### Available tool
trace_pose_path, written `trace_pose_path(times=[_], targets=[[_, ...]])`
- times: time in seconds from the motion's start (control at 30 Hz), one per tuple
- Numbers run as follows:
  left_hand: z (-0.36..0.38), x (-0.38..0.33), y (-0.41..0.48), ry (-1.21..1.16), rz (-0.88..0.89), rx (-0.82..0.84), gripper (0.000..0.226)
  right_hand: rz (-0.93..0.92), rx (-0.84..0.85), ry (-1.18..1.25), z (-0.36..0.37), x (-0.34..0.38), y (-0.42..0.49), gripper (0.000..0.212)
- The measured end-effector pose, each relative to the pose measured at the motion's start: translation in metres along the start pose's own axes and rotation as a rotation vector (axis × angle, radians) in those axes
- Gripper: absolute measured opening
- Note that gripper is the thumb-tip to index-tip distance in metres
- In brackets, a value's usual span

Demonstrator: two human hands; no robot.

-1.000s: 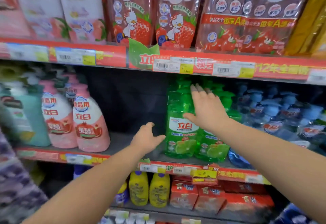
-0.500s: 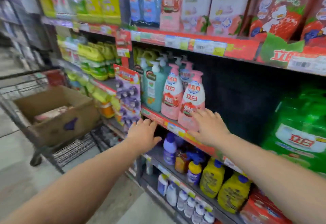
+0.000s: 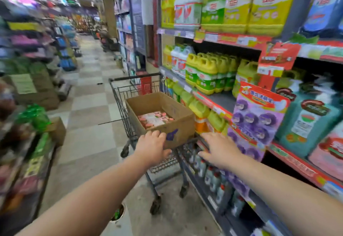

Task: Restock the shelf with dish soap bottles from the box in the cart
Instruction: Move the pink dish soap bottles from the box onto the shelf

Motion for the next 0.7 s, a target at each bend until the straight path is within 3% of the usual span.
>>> trace_pose_path(times=[0.33, 0.7], targets=[[0.034, 0.121, 0.074, -0.040, -0.114, 0.056, 0.061, -0.134, 0.137, 0.049, 0.043, 0.066, 0.158, 0.067], [0.081, 0.180, 0.251, 0.022, -0.158, 0.149, 0.055, -0.099, 0.153, 0.079, 0.075, 0.006, 0.355, 0.070]])
Point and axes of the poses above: each hand's wrist, its own y-axis towards the middle knuckle, its own z-axis out of the palm, x = y × z, the point moved 6 cm from there along y, towards the middle knuckle, and after that the axes turned 12 degrees about -z, right-handed, at the moved point
